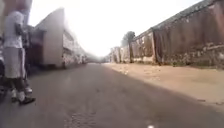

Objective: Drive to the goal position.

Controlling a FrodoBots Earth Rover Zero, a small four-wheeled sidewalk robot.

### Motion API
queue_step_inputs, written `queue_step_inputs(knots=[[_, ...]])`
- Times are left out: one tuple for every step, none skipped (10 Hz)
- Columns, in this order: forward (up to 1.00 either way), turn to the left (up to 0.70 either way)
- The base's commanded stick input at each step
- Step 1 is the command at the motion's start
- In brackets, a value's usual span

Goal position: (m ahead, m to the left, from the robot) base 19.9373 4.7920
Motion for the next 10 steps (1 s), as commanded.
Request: queue_step_inputs(knots=[[1.00,0.21],[1.00,0.04],[1.00,0.00],[1.00,0.00],[1.00,0.00],[1.00,0.00],[1.00,0.00],[1.00,0.00],[1.00,0.00],[1.00,0.00]])
